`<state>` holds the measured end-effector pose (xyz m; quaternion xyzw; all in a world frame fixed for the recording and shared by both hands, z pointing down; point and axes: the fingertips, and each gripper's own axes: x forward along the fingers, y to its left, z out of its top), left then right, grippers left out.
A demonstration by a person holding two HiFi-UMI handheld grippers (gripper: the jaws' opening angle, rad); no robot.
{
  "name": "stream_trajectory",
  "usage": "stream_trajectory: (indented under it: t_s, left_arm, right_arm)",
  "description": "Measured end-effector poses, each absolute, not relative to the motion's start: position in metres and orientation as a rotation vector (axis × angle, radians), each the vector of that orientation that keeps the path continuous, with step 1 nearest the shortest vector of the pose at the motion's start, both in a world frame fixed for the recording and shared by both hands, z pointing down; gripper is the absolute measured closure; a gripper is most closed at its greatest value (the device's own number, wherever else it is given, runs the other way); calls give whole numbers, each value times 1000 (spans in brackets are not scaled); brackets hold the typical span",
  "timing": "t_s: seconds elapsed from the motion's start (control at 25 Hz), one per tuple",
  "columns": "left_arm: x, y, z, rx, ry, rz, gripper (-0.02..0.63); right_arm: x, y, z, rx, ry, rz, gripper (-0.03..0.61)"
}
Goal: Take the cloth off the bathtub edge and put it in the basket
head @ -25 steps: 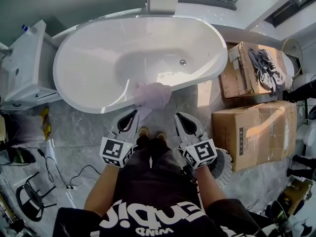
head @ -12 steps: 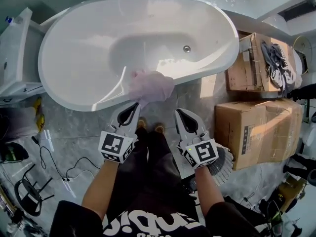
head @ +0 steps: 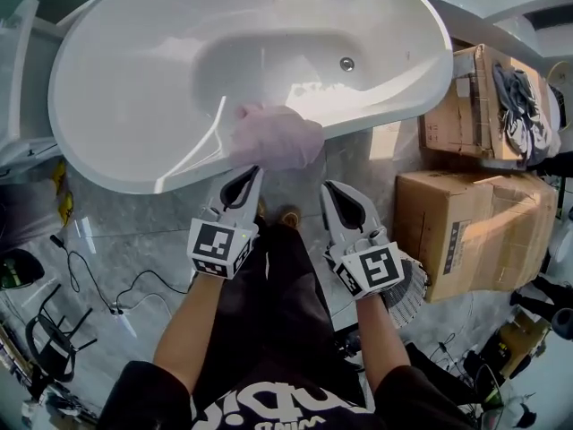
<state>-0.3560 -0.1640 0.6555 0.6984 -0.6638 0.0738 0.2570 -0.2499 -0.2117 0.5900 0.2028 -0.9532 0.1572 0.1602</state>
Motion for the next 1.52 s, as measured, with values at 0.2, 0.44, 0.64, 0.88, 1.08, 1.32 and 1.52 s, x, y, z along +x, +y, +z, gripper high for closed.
stream_trajectory:
  t_s: [0.2,0.44,0.64,0.88,1.08,1.32,1.52]
  left_arm:
    - [-357,-167,673,1900,-1774,215,614]
    - [-353,-173,699,1882,-1728,225,573]
    - [-352,-174,720,1863,-1703,269,467]
    - [-352,-180,752,1816,-1670,377,265]
    - [-355,-187,769,1801,-1653,412,267]
    - [-356,-197,782,1812,-1628,457,268]
    - [-342,-208,780,1857,-1613,494,268]
  right_arm:
    - [-250,-204,598,555,-2701,472,569]
    - [-244,-203,613,548,-2674,488,569]
    - [-243,-200,621,534,-2662,505,569]
    - [-242,-197,628,529,-2649,530,569]
    - [-236,-198,635,538,-2631,542,569]
    - [-230,-201,644,551,-2617,563,569]
    - [-230,-202,652,550,-2609,582,569]
